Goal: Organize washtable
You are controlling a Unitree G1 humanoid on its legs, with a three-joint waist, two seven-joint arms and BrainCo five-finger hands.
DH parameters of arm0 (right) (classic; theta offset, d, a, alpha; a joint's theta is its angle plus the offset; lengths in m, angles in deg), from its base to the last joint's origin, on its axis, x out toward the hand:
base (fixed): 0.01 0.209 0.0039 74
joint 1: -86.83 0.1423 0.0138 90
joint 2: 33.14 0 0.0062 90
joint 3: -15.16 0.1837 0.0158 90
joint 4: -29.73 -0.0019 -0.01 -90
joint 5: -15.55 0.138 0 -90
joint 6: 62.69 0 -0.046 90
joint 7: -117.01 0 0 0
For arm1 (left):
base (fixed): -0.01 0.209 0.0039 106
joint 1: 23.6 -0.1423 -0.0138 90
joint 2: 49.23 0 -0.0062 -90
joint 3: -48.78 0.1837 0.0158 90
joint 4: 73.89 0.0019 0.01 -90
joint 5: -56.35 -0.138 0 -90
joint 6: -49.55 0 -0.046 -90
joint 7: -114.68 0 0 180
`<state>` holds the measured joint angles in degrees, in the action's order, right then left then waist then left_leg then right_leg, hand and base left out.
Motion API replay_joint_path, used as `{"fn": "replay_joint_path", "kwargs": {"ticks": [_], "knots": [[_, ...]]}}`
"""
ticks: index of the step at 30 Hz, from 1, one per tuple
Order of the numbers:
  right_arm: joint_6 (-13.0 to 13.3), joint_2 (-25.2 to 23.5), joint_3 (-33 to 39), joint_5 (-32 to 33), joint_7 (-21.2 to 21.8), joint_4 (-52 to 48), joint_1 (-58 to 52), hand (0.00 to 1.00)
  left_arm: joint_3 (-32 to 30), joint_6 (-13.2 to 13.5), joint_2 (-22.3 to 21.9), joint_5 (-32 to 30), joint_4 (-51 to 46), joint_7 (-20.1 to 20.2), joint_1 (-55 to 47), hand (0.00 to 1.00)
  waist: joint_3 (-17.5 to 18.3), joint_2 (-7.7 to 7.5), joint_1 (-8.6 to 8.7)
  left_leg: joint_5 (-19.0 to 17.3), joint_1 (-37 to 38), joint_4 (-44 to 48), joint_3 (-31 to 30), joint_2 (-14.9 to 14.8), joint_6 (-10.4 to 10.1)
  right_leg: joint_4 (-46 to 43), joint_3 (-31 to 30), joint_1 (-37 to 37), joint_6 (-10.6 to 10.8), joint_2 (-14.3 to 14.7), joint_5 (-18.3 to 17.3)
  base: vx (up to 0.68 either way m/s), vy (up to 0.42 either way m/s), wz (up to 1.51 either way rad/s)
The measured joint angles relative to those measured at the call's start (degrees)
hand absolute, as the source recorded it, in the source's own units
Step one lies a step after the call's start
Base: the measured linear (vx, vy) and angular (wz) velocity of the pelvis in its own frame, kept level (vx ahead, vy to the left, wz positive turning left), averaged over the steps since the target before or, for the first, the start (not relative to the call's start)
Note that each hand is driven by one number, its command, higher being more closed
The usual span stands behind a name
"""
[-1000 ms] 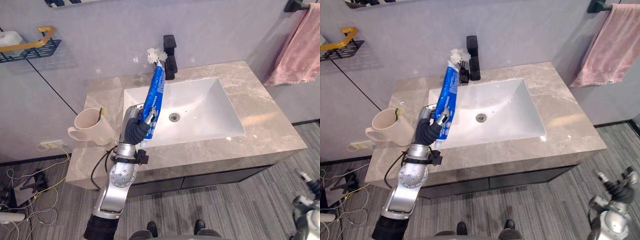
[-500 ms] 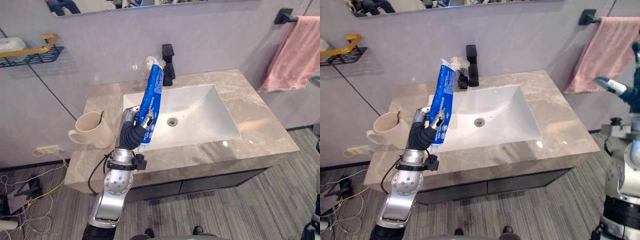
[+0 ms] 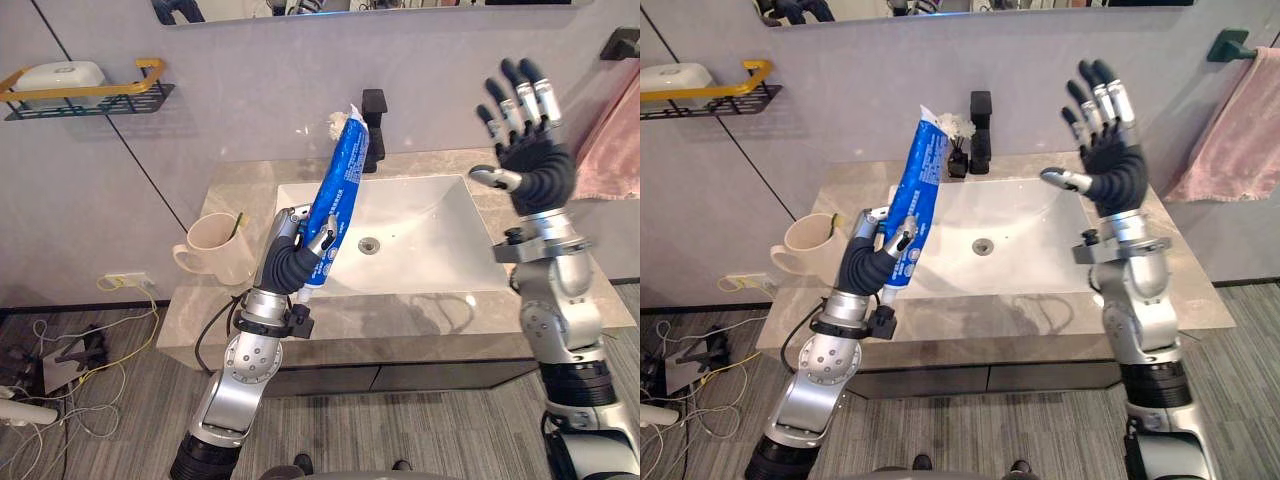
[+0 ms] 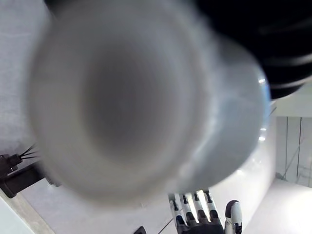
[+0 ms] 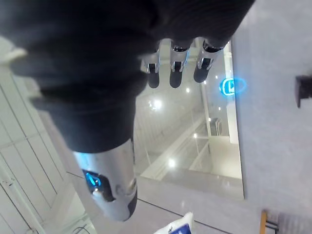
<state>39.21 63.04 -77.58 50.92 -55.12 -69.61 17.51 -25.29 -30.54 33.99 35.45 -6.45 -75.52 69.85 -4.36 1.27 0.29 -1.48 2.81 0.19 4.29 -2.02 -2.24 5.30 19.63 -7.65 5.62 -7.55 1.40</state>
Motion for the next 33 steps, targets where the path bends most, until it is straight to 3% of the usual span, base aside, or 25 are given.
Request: {"fn": "replay_joint_path", "kwargs": {"ticks": [4,15,33], "knots": [[-1.25,-3.86,-3.22,0.05,0.67,1.83,-0.59,0.0,1.11,-0.17,-0.02,-0.02,0.67,-0.14,0.11,1.0,0.07,-0.08,0.02,0.55,0.04,-0.61,-0.36,0.11,0.18,-0.02,0.46,0.04,0.0,-0.23,0.02,-0.04,0.0,0.06],[-3.68,-11.72,-13.57,9.47,2.12,4.59,-2.51,0.0,4.96,-0.4,-0.24,-0.08,2.15,-1.52,1.82,1.0,0.63,-0.78,-1.2,1.8,0.03,-3.06,-0.45,0.26,0.3,0.3,0.67,0.94,0.11,-0.36,0.27,0.0,0.0,0.0],[-3.65,-14.19,-18.9,13.55,2.4,6.02,-2.12,0.0,8.29,-1.03,-1.08,-0.12,7.07,-2.57,1.8,1.0,1.32,-1.9,-1.2,1.87,0.05,-3.26,-0.14,0.34,0.37,0.34,0.54,1.04,0.13,-0.45,0.3,0.0,0.0,0.0]]}}
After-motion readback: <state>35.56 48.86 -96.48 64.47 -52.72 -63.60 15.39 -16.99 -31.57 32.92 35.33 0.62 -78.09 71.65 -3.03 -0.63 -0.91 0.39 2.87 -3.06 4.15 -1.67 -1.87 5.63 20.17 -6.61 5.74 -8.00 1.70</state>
